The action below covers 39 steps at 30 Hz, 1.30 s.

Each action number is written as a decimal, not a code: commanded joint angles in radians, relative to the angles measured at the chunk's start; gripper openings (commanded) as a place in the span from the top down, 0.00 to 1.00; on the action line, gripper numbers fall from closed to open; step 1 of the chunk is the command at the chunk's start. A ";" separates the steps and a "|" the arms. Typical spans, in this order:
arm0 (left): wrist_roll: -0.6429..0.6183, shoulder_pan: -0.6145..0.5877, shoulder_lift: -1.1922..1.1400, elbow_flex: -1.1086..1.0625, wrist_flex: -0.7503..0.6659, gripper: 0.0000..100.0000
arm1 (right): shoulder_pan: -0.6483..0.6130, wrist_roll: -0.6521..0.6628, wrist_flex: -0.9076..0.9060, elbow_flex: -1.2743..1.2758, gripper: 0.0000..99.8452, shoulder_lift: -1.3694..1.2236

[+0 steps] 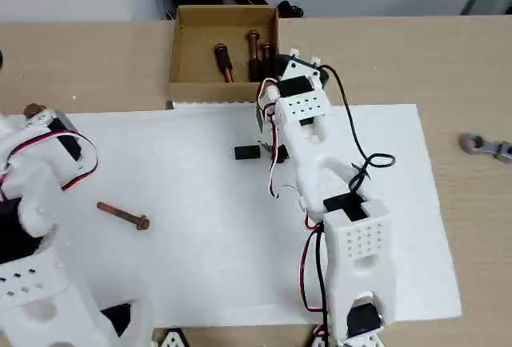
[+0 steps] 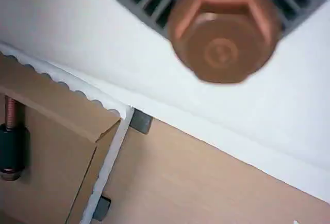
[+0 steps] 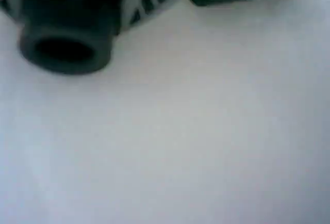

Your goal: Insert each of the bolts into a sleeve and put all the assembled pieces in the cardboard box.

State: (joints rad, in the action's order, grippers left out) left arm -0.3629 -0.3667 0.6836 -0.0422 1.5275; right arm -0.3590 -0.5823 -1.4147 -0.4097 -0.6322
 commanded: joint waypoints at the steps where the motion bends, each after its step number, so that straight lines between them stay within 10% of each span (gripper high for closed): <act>1: 0.011 0.002 0.025 0.004 -0.002 0.99 | -0.008 0.037 -0.048 -0.003 0.99 0.067; 25: 0.009 0.144 0.032 -0.076 -0.284 0.99 | -0.008 0.446 -0.239 0.037 0.99 0.990; 39: 0.009 0.304 0.029 -0.220 -0.591 0.99 | -0.008 0.480 -0.024 0.792 0.99 1.681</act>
State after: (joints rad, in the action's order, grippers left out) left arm -0.3629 -0.0798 0.6897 -0.2631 0.9935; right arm -0.3682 -0.1097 -1.5620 0.2179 0.8930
